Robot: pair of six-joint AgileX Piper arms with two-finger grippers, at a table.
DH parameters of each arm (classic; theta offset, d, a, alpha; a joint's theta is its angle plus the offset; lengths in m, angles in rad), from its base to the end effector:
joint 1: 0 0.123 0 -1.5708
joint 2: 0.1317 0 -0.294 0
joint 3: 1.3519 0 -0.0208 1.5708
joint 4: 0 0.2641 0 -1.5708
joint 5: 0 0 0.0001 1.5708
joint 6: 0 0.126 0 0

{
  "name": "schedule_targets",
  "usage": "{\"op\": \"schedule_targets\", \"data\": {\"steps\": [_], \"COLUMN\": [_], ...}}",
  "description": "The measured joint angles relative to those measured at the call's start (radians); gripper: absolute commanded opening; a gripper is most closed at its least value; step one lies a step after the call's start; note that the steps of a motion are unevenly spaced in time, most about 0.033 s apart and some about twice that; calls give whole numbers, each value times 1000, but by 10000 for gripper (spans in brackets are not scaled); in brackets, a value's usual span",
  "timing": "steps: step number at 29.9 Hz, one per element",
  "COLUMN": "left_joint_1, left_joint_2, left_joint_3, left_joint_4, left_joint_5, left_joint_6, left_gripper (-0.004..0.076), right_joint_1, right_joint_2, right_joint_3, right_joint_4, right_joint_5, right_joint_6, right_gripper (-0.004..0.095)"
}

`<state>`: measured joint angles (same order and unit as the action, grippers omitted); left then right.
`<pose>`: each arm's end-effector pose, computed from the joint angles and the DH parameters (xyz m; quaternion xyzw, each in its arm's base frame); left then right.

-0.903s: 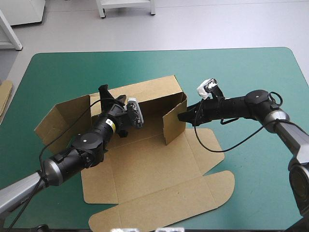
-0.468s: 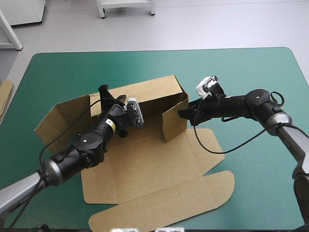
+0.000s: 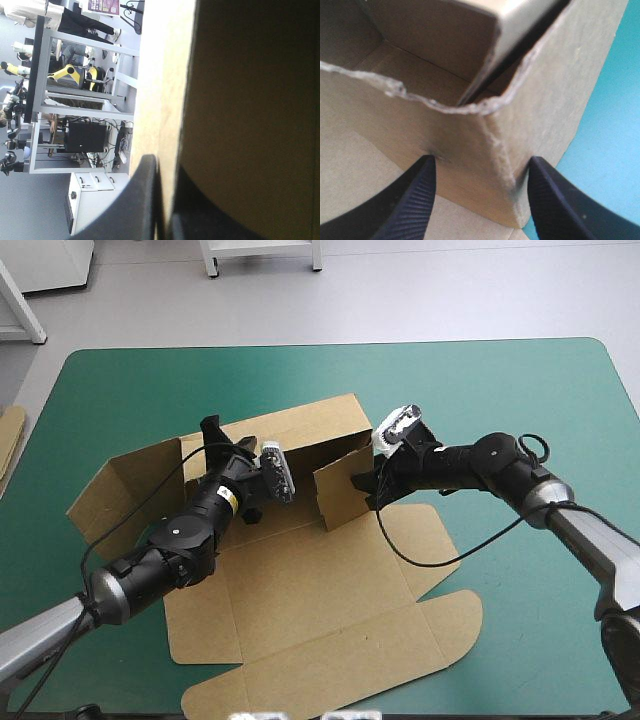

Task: Fold the box

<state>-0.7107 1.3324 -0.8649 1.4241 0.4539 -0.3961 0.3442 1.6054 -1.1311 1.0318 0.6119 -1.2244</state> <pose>0.2811 -0.1697 0.2871 0.5499 0.6279 0.2640 0.4835 0.3391 0.1876 0.2592 -0.3718 0.8080 0.2445 0.3863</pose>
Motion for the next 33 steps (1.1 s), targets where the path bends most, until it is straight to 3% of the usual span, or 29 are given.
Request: {"op": "schedule_targets", "data": {"steps": [18, 33], "left_joint_1": [2, 6], "left_joint_2": [0, 0], "left_joint_3": [3, 3], "left_joint_4": [0, -3], "left_joint_5": [56, 69], "left_joint_6": [-23, -26], "left_gripper": [-8, -8], "right_joint_1": [97, 97], "right_joint_2": [0, 4], "right_joint_3": [15, 51], "right_joint_4": [-10, 469], "right_joint_5": [-250, -285], "right_joint_6": [27, -453], "right_gripper": [509, 510]}}
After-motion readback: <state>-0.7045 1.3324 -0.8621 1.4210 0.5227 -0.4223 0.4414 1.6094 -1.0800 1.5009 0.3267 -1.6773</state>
